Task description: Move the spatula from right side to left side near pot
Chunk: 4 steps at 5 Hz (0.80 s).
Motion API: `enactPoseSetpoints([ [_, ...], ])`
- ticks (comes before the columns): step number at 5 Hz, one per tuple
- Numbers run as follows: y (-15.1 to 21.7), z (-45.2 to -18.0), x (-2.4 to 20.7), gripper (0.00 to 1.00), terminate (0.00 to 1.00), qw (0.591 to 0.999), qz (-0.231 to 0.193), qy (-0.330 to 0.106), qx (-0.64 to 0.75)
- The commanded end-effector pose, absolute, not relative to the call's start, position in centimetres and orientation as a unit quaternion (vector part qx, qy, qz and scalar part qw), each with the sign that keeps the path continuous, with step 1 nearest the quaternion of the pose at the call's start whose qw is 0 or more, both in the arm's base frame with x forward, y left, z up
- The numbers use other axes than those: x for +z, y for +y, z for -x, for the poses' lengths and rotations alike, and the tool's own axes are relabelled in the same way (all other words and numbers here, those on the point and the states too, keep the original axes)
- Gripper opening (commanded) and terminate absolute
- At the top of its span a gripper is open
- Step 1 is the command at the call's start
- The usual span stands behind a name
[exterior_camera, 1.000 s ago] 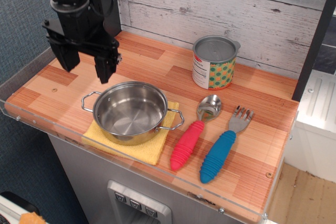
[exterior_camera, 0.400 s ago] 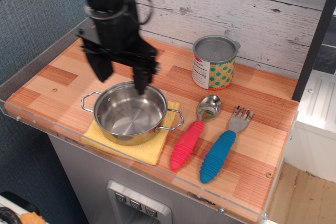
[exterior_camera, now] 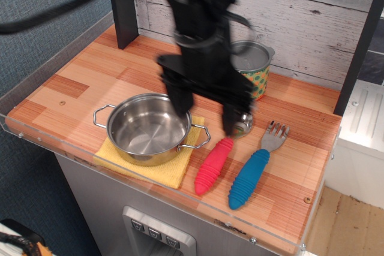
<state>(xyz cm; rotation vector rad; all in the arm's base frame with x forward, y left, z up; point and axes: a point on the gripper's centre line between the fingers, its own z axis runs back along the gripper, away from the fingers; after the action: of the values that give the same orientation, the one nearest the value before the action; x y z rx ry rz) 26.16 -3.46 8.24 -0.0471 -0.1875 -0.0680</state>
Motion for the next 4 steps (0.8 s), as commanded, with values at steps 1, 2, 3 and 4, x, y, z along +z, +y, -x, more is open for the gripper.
enactPoseSetpoints([
  [1, -8.4, -28.0, 7.9, 1.00, 0.00, 0.991, 0.036, -0.117, -0.052],
  [2, -9.5, -28.7, 6.2, 1.00, 0.00, 0.993, 0.033, -0.104, -0.041],
  [3, -9.6, -28.8, 4.7, 1.00, 0.00, 0.995, 0.017, -0.095, -0.024],
  [4, -9.5, -28.9, 4.1, 1.00, 0.00, 0.995, 0.011, -0.094, -0.020],
])
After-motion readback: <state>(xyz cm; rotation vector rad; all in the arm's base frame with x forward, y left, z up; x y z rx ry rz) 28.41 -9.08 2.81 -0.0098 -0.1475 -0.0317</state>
